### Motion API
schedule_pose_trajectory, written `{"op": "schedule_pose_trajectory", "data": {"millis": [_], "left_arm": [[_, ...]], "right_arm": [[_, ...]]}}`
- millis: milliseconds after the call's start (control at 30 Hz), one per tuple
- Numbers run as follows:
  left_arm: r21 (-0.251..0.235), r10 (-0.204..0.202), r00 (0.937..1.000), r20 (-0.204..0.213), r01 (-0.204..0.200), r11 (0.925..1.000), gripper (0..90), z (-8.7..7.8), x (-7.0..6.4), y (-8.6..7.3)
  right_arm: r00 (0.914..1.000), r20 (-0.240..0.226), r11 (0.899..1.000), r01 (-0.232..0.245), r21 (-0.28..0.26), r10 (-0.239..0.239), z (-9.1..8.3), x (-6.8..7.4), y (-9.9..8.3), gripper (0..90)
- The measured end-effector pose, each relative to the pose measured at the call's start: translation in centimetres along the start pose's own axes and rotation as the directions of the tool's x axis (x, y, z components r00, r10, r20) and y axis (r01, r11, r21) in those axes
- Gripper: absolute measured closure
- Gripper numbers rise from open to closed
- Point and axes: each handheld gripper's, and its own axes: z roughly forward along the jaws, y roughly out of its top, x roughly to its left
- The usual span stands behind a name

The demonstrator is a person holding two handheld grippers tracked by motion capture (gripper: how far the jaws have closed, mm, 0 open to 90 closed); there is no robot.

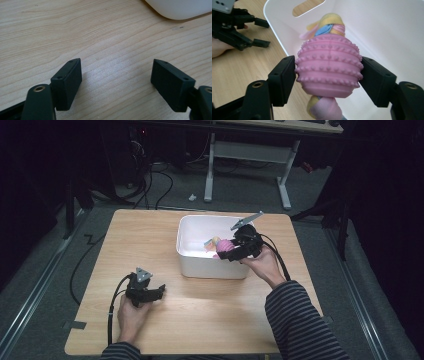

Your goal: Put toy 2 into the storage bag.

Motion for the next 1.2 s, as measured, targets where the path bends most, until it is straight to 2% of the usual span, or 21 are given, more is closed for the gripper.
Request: {"op": "schedule_pose_trajectory", "data": {"millis": [100,167,333,367,500,533,567,667,700,733,833,967,1100,1133,1200], "left_arm": [[0.000,0.000,1.0000,0.000,0.000,1.0000,25.1,0.0,0.0,0.0],[0.000,0.000,1.0000,0.000,0.000,1.0000,25.1,0.0,0.0,0.0],[0.000,-0.002,1.0000,-0.003,0.002,1.0000,25.1,0.0,0.0,0.0],[0.000,-0.001,1.0000,-0.003,0.001,1.0000,25.1,0.0,0.0,0.0],[0.000,0.000,1.0000,-0.001,0.000,1.0000,25.1,0.0,0.0,0.0],[0.000,0.000,1.0000,-0.001,0.000,1.0000,25.1,0.0,0.0,0.0],[0.000,-0.001,1.0000,-0.001,0.001,1.0000,25.1,0.0,0.0,0.0],[0.000,-0.001,1.0000,-0.002,0.001,1.0000,25.1,0.0,-0.1,0.0],[0.000,-0.002,1.0000,-0.003,0.002,1.0000,25.1,0.0,-0.1,0.0],[0.000,-0.002,1.0000,-0.003,0.002,1.0000,25.1,0.0,-0.1,0.0],[0.001,-0.002,1.0000,-0.001,0.002,1.0000,25.1,-0.1,-0.1,-0.1],[-0.001,-0.003,1.0000,-0.001,0.003,1.0000,25.0,-0.1,-0.1,-0.1],[0.000,-0.001,1.0000,0.000,0.001,1.0000,24.9,-0.1,-0.1,-0.1],[0.000,-0.001,1.0000,0.000,0.001,1.0000,24.9,-0.1,-0.1,-0.1],[0.000,-0.001,1.0000,0.000,0.001,1.0000,24.9,-0.1,-0.1,-0.1]], "right_arm": [[0.9999,0.010,1.000,-0.002,-0.001,0.002,-0.3,-0.1,0.0,28.8],[0.9995,0.032,0.999,-0.004,-0.042,0.005,-1.0,0.0,-0.3,28.5],[0.9987,0.050,0.998,-0.012,-0.066,0.015,-1.7,-0.3,-0.6,29.8],[0.9981,0.059,0.996,-0.011,-0.094,0.017,-2.3,-0.3,-1.1,34.0],[0.9966,0.071,0.988,-0.032,-0.152,0.043,-3.6,-0.2,-2.7,36.8],[0.9966,0.071,0.988,-0.032,-0.152,0.043,-3.6,-0.2,-2.7,36.8],[0.9935,0.085,0.982,-0.059,-0.182,0.075,-4.4,-0.4,-3.7,37.0],[0.9907,0.094,0.977,-0.078,-0.199,0.098,-5.1,-0.6,-4.5,37.2],[0.9868,0.101,0.969,-0.100,-0.226,0.126,-6.0,-0.9,-5.6,37.2],[0.9868,0.101,0.969,-0.100,-0.226,0.126,-6.0,-0.9,-5.6,37.2],[0.9800,0.112,0.956,-0.130,-0.263,0.164,-7.4,-1.0,-7.7,37.8],[0.9687,0.128,0.943,-0.169,-0.287,0.213,-8.5,-1.1,-9.7,39.4],[0.9621,0.169,0.941,-0.157,-0.301,0.214,-9.1,-0.7,-10.7,40.0],[0.9619,0.167,0.937,-0.157,-0.312,0.216,-9.2,-0.6,-11.1,40.2],[0.9597,0.170,0.938,-0.165,-0.305,0.224,-9.4,-0.5,-11.7,40.1]]}}
